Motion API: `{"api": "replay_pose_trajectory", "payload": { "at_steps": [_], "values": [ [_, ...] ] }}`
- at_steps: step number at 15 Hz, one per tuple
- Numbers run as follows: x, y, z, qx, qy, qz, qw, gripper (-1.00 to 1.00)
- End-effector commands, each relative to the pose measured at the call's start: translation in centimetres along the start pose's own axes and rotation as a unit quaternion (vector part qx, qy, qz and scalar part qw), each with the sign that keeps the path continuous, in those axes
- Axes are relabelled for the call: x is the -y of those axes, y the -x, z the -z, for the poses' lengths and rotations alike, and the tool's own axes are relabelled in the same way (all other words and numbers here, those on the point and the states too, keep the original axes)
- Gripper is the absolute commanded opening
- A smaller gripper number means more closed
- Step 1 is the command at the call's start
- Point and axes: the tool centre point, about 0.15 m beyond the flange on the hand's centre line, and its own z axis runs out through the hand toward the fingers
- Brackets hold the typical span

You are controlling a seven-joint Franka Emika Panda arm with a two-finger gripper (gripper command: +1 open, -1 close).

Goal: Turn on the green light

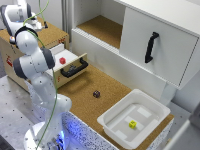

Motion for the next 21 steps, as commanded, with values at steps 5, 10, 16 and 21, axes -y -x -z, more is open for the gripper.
{"api": "replay_pose_trajectory", "payload": {
  "at_steps": [5, 10, 16, 21],
  "values": [
    [-0.5, -0.2, -1.7, -0.010, -0.012, 0.006, 1.000, -1.00],
    [-1.3, 0.1, -3.7, -0.004, -0.010, -0.007, 1.000, -1.00],
    [-2.5, 0.5, -5.1, 0.000, -0.010, -0.023, 1.000, -1.00],
    [-1.6, 1.1, -7.4, 0.025, -0.011, -0.022, 0.999, -1.00]
  ]
}}
